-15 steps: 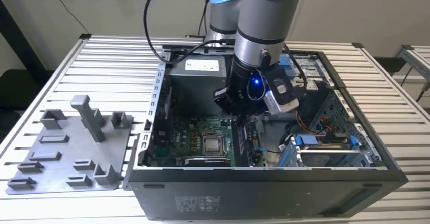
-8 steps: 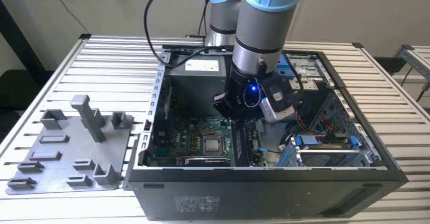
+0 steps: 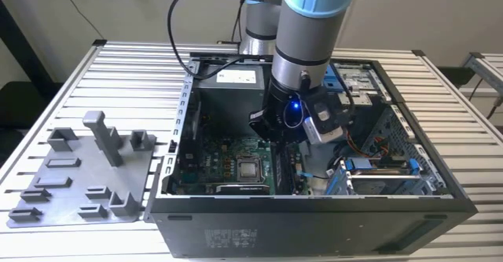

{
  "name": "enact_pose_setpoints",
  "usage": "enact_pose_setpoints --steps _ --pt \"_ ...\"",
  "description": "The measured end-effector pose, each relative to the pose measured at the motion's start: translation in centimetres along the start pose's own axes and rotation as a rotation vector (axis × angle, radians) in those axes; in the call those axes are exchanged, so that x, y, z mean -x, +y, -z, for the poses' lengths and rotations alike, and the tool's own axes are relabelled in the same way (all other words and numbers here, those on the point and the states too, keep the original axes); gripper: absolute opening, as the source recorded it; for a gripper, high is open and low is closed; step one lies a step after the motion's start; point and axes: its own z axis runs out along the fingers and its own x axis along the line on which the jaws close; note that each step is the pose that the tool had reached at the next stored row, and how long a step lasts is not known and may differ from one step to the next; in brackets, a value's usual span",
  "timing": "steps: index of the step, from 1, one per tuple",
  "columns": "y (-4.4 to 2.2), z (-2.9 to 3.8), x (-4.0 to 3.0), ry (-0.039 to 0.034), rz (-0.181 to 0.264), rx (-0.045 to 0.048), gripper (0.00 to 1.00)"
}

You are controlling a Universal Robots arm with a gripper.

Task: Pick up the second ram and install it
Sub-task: 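Insert the second ram into the second slot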

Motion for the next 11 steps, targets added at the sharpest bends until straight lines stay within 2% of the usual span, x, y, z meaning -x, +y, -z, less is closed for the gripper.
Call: enact_pose_setpoints --steps 8,11 --pt "0.0 -1.21 0.03 0.0 0.0 -0.0004 0.14" --pt "0.0 -1.44 0.08 0.0 0.0 -0.0003 0.14"
